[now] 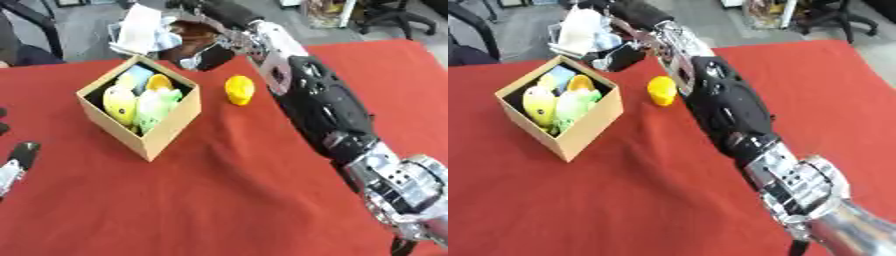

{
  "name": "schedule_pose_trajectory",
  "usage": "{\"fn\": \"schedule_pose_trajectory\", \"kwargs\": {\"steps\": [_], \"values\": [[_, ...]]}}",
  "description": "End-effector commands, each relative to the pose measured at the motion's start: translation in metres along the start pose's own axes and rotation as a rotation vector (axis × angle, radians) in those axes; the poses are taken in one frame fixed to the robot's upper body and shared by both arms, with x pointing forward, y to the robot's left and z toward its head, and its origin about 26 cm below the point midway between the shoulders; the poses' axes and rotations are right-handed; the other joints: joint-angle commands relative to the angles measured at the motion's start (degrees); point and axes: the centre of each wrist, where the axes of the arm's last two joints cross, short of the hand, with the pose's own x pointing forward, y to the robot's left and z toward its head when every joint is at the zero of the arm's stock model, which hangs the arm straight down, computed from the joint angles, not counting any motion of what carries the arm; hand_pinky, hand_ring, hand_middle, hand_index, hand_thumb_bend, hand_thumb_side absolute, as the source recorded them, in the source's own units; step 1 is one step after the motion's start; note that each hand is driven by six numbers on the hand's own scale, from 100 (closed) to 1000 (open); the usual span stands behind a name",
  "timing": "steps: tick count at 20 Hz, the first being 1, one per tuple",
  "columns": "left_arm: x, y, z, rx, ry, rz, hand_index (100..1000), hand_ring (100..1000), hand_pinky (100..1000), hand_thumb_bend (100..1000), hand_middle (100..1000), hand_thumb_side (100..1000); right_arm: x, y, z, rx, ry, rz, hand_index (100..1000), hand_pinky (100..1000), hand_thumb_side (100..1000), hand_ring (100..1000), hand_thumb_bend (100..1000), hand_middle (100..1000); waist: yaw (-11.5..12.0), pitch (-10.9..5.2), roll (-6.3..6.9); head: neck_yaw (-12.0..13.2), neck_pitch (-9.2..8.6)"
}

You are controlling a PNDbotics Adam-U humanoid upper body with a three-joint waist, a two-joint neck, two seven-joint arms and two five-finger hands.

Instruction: Pick up objects on the table and place them in the box.

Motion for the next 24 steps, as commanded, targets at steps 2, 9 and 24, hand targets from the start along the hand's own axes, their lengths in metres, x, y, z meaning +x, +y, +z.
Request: {"fn": "schedule_pose_trajectory", "kwargs": {"steps": [2, 9, 24], "values": [[0.005, 0.008, 0.0, 0.017, -0.014, -0.027, 809, 604, 643, 467, 617, 280, -0.036, -0.009, 0.022, 0.022, 0.139, -0.061, 955, 787, 451, 866, 387, 905, -0.35, -0.85, -0.01, 0.66, -0.76], [0.004, 0.009, 0.001, 0.022, -0.009, -0.029, 809, 603, 643, 470, 616, 281, -0.075, 0.036, 0.056, 0.249, 0.388, -0.152, 952, 807, 416, 878, 408, 917, -0.41, -0.72, 0.1, 1.06, -0.87], [0.004, 0.007, 0.001, 0.022, -0.01, -0.022, 808, 600, 642, 471, 615, 281, -0.069, 0.084, 0.057, 0.413, 0.409, -0.137, 862, 786, 323, 832, 339, 771, 0.22, -0.6, 0.33, 0.92, -0.8]]}}
